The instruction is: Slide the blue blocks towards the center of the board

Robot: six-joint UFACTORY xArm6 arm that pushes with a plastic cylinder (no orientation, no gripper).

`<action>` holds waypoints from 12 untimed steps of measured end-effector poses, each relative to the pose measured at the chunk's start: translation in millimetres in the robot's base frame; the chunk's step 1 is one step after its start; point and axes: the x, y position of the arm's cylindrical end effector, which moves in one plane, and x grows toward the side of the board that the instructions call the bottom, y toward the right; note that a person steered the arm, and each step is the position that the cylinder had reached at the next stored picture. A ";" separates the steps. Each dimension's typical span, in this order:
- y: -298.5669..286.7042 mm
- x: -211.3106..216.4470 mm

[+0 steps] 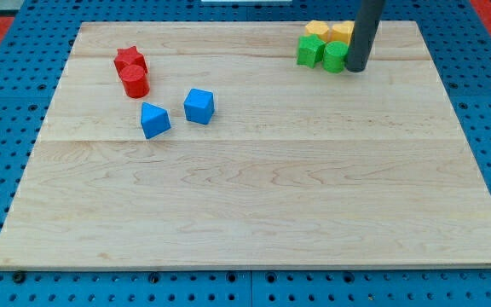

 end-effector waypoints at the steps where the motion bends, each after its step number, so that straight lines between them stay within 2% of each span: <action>1: 0.0 -2.5; 3: 0.0 10.4; 7: -3.0 97.0; 8: -42.2 106.5; 10: -125.1 160.5; 11: -167.4 168.4; 12: -167.4 168.4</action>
